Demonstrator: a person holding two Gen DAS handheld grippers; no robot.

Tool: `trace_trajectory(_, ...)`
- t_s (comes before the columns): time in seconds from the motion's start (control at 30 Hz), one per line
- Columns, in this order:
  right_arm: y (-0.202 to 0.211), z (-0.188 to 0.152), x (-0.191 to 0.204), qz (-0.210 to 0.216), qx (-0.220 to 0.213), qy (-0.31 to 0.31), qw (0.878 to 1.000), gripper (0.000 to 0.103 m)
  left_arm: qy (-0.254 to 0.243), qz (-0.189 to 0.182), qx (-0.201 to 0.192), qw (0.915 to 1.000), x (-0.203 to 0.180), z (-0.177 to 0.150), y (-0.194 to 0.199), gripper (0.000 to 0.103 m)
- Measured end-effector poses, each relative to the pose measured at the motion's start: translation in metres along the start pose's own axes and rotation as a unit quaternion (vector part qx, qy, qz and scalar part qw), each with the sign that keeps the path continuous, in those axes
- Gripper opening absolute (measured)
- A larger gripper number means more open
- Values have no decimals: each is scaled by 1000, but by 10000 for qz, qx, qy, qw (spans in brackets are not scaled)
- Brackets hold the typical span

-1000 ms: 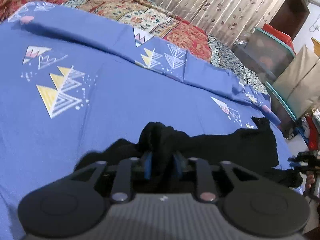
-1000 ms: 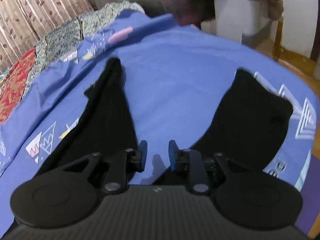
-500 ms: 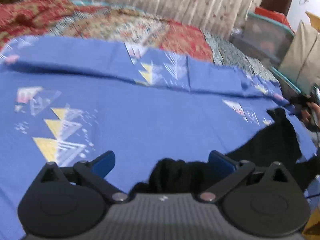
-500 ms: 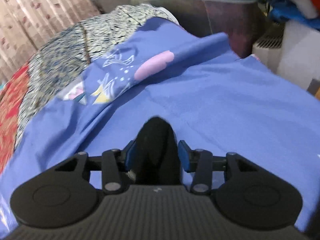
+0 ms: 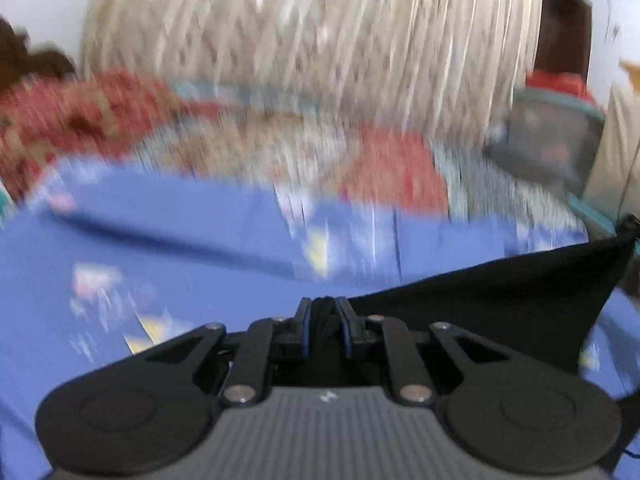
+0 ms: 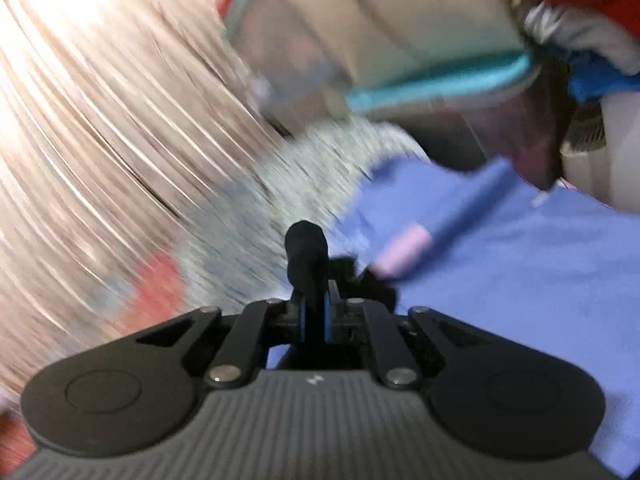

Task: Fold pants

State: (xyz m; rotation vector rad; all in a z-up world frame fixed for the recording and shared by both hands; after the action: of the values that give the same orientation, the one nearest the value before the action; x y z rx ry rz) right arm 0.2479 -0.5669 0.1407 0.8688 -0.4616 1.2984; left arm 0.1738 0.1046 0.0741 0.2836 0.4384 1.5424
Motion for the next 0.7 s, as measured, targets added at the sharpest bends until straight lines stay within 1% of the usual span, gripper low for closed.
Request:
trace_trajectory(0.07, 47, 16, 1, 347, -248, -135, 9990, 11, 45, 32, -407, 9992, 2, 9, 29, 13)
trace_trajectory(0.1, 70, 19, -2, 384, -279, -121, 9988, 11, 28, 0, -536, 9986, 0, 9, 44, 13)
trace_trajectory(0.13, 92, 18, -9, 397, -270, -111, 9988, 11, -9, -97, -584, 9982, -1, 4, 58, 14)
trace_trajectory(0.17, 114, 14, -19, 407, -262, -139, 9987, 10, -64, -179, -549, 9983, -1, -2, 67, 14)
trace_trajectory(0.23, 159, -1, -48, 302, -273, -259, 9988, 10, -222, -326, -308, 9987, -6, -24, 87, 14)
trace_trajectory(0.3, 198, -22, -85, 37, -283, -425, 9987, 10, -396, -414, 75, 9983, -9, -56, 101, 15)
trace_trajectory(0.37, 227, -50, -126, -456, -134, -515, 9975, 10, -614, -340, 527, 9961, -11, -91, 111, 17)
trace_trajectory(0.4, 234, -68, -149, -893, 80, -552, 9944, 12, -713, -288, 722, 9944, -11, -106, 114, 17)
trace_trajectory(0.43, 243, -84, -173, -1344, 248, -624, 9886, 14, -769, -261, 905, 9926, -12, -122, 119, 17)
trace_trajectory(0.47, 250, -94, -190, -1549, 275, -768, 9846, 15, -767, -301, 1074, 9908, -11, -134, 124, 17)
trace_trajectory(0.5, 257, -102, -205, -1532, 229, -1085, 9819, 21, -747, -308, 1227, 9891, -10, -143, 128, 18)
trace_trajectory(0.53, 262, -106, -213, -1416, 101, -1441, 9793, 23, -782, -297, 1388, 9868, -8, -149, 130, 24)
trace_trajectory(0.57, 266, -107, -217, -1323, -25, -1690, 9767, 27, -798, -217, 1548, 9845, -4, -152, 133, 41)
trace_trajectory(0.6, 268, -106, -217, -1265, -124, -1798, 9755, 29, -728, -146, 1588, 9845, 3, -149, 139, 55)
trace_trajectory(0.67, 270, -97, -210, -1344, -210, -1605, 9776, 29, -397, -98, 1513, 9876, 21, -140, 151, 59)
trace_trajectory(0.7, 270, -91, -202, -1407, -260, -1425, 9794, 29, -227, -40, 1518, 9881, 31, -135, 153, 66)
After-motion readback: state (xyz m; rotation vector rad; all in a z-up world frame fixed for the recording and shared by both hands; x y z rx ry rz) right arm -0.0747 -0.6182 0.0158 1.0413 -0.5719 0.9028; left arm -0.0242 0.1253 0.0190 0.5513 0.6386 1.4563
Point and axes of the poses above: each gripper's, at about its wrist camera, not at the fingertips, and y roughly against the way its jaws point, x to its left, z to its top, the point moved 8 cm from there along -y, roughly the way its jaws point, and after that the axes turned 9 degrees about z, right-handed, at the moved point
